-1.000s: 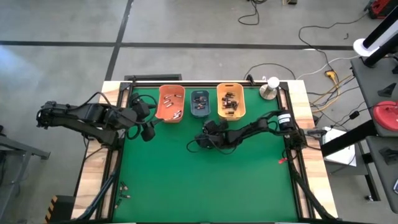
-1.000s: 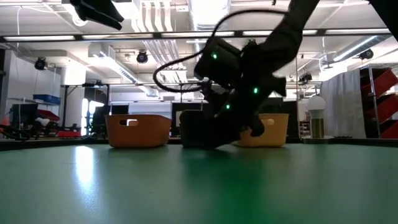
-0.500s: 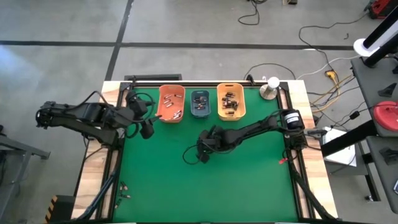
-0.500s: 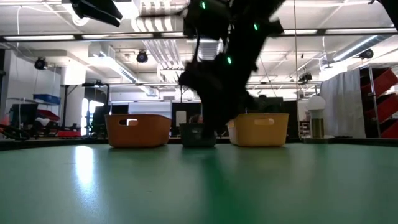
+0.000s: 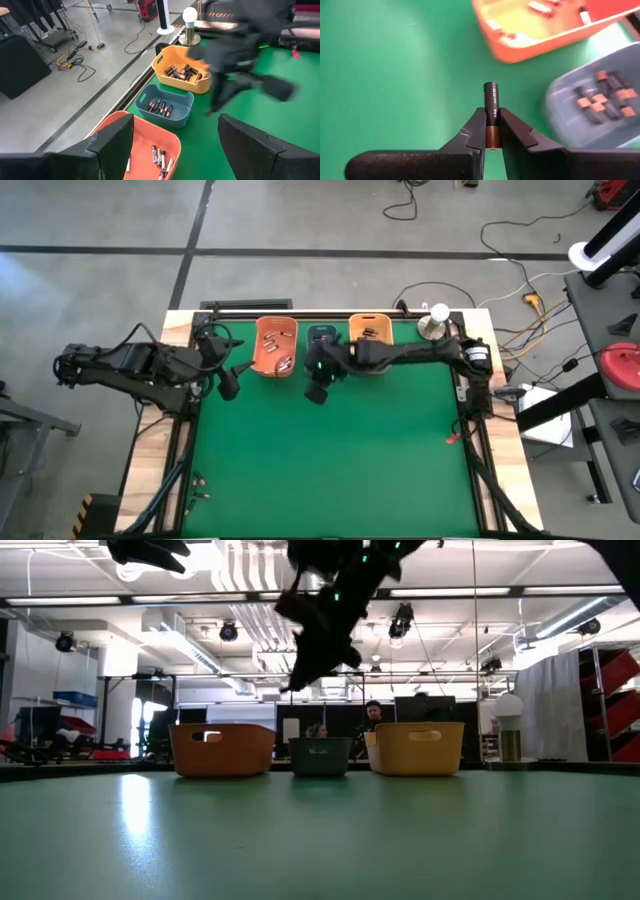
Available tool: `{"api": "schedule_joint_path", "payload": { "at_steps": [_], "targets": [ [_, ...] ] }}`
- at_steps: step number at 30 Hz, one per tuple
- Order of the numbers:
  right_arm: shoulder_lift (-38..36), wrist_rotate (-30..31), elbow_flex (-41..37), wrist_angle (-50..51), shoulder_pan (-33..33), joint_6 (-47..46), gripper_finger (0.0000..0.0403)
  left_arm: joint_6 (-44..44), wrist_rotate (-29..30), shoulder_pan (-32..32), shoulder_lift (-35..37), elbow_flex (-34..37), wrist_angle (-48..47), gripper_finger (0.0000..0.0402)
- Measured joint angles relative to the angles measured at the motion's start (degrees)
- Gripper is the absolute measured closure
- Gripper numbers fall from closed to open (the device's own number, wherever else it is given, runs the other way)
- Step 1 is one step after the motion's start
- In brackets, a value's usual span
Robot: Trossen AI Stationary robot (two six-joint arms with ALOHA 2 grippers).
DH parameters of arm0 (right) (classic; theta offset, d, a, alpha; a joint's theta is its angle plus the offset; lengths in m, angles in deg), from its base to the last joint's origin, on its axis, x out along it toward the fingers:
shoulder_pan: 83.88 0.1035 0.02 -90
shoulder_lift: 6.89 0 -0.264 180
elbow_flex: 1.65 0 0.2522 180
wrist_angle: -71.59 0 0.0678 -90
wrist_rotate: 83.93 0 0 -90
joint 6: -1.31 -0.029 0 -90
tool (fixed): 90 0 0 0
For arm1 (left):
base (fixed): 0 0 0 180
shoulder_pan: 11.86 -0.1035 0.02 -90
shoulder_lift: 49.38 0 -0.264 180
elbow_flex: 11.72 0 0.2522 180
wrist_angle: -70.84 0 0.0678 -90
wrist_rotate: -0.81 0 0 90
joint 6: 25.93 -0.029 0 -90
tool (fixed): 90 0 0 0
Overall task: Sort batteries
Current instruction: Put the small black battery into the blue bin
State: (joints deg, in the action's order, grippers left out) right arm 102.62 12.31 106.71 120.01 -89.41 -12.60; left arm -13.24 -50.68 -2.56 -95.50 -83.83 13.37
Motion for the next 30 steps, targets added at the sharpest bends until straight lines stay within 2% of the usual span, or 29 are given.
{"api": "schedule_joint_path", "payload": {
  "at_steps": [10,15,30],
  "targets": [
    [6.66,-3.76,5.98,4.96,-11.82,14.10,0.0373,0.27,-0.08,0.16,1.53,0.00,0.74,0.0137],
    [11.90,-6.44,9.12,9.72,-15.87,17.29,0.0374,0.02,-0.12,0.16,1.69,0.00,1.02,0.0137],
    [25.30,-7.82,25.28,19.07,-18.52,28.37,0.0374,-0.22,-0.02,0.13,1.62,0.00,0.83,0.0137]
  ]
}}
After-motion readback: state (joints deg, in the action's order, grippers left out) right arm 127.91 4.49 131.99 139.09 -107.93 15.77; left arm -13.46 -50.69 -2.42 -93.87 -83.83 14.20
